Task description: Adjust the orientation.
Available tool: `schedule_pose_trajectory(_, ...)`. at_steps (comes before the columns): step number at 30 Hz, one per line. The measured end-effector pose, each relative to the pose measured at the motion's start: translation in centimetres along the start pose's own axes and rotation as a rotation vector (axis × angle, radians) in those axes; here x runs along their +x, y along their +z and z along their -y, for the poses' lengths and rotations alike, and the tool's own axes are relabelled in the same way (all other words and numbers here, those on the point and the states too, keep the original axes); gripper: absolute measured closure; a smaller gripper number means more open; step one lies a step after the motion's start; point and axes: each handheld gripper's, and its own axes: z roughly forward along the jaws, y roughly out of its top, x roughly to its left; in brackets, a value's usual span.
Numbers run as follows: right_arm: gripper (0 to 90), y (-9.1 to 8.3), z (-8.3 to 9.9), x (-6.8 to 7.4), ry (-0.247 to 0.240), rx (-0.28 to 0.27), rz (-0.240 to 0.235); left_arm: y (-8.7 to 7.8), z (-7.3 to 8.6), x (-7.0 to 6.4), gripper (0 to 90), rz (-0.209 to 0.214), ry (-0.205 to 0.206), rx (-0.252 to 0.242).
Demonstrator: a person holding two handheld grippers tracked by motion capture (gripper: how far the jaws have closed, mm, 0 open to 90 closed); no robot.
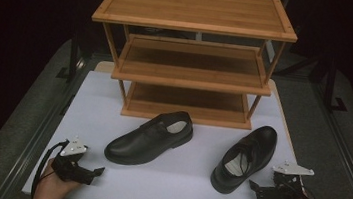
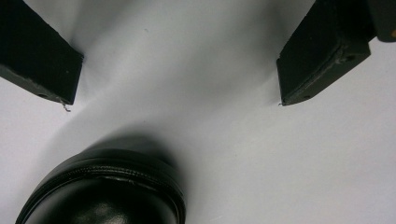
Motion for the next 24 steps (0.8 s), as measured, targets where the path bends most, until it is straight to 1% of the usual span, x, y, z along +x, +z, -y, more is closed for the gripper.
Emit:
schedule_pose_trajectory(9,0.0,0.0,0.0,0.0,0.000,0.001,0.001,-0.2,0.1,-0.2,0.0,-0.002,0.009,-0.006)
schedule_pose_trajectory(10,0.0,0.0,0.0,0.0,0.000,0.001,0.000,-0.2,0.1,-0.3,1.0,-0.003,0.007,-0.011)
schedule_pose_trajectory(12,0.0,0.0,0.0,0.0,0.000,0.001,-0.001,-0.5,0.2,-0.5,7.3,0.009,0.004,-0.029)
schedule_pose_trajectory(15,0.0,0.0,0.0,0.0,0.000,0.001,0.000,-1.0,0.4,-0.9,14.2,0.012,0.014,-0.029)
schedule_pose_trajectory(17,0.0,0.0,0.0,0.0,0.000,0.001,0.000,-1.4,0.4,-1.1,15.3,0.015,0.012,-0.039)
schedule_pose_trajectory(18,0.0,0.0,0.0,0.0,0.000,0.001,0.000,-1.6,0.4,-1.3,19.9,0.019,0.018,-0.041)
schedule_pose_trajectory(21,0.0,0.0,0.0,0.0,0.001,0.001,-0.001,-2.4,0.1,-2.0,36.9,0.066,0.017,-0.059)
schedule_pose_trajectory(22,0.0,0.0,0.0,0.0,0.000,0.000,-0.001,-2.5,0.0,-2.2,45.0,0.075,0.015,-0.068)
schedule_pose_trajectory(24,0.0,0.0,0.0,0.0,0.000,0.000,-0.001,-2.7,-0.3,-2.6,53.8,0.100,0.015,-0.084)
